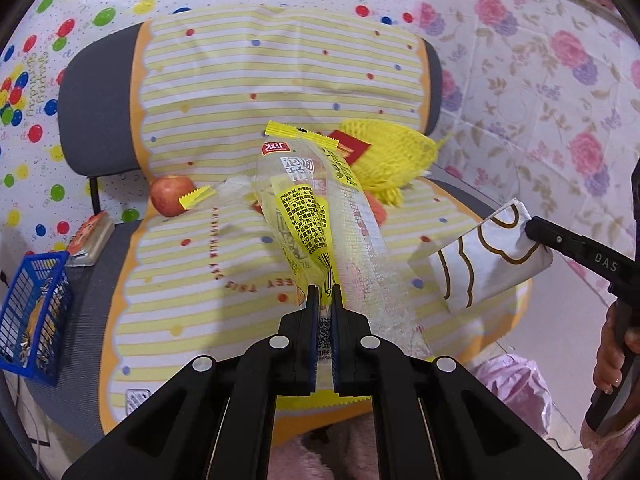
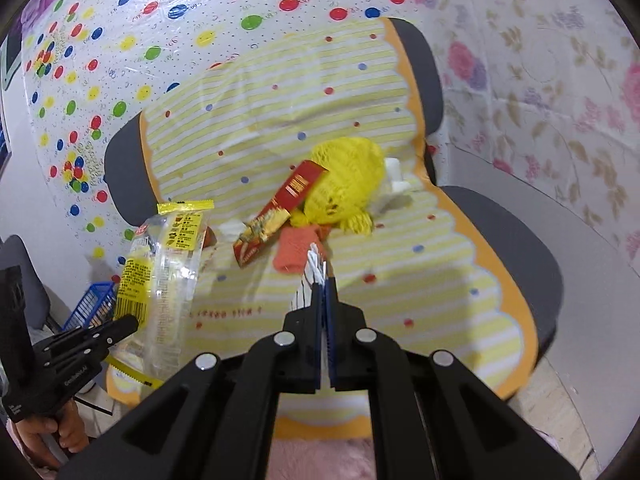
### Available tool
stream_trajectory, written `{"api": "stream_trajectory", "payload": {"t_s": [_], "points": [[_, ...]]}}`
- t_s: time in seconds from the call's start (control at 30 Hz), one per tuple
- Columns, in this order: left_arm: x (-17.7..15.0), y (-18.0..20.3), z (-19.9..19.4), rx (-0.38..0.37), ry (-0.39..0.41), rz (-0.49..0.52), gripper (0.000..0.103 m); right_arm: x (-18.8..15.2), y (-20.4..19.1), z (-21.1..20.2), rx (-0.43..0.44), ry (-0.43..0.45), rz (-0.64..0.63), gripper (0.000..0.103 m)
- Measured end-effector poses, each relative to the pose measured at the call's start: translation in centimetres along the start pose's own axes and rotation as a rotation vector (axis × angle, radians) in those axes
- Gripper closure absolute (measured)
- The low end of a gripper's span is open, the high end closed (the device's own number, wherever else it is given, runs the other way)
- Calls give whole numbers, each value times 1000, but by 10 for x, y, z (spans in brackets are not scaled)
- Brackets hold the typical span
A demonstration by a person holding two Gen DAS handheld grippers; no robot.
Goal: Collect trash
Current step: 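Lift the bread bag with the left gripper while the right gripper grasps the white paper wrapper, then carry the bread bag and wrapper to the bin and open both grippers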
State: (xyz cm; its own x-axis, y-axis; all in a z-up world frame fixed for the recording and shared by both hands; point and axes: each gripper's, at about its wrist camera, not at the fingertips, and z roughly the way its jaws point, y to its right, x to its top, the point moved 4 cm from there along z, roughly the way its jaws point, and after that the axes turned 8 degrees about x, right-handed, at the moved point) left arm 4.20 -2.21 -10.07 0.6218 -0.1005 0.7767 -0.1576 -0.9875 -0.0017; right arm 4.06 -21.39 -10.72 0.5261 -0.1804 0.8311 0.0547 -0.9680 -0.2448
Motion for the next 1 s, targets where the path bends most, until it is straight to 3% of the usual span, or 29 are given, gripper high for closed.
{"api": "stream_trajectory", "payload": {"t_s": [0.3, 0.67, 1.0], "points": [[-13, 52, -19, -127, 36, 90, 97, -22, 10, -57, -88, 40, 15, 101], [-53, 137, -29, -298, 10, 266, 97, -75, 35, -133, -303, 48, 69, 101], [-85, 213, -30, -383, -26, 449, 97, -118, 64, -174, -486, 27, 132, 101]]}}
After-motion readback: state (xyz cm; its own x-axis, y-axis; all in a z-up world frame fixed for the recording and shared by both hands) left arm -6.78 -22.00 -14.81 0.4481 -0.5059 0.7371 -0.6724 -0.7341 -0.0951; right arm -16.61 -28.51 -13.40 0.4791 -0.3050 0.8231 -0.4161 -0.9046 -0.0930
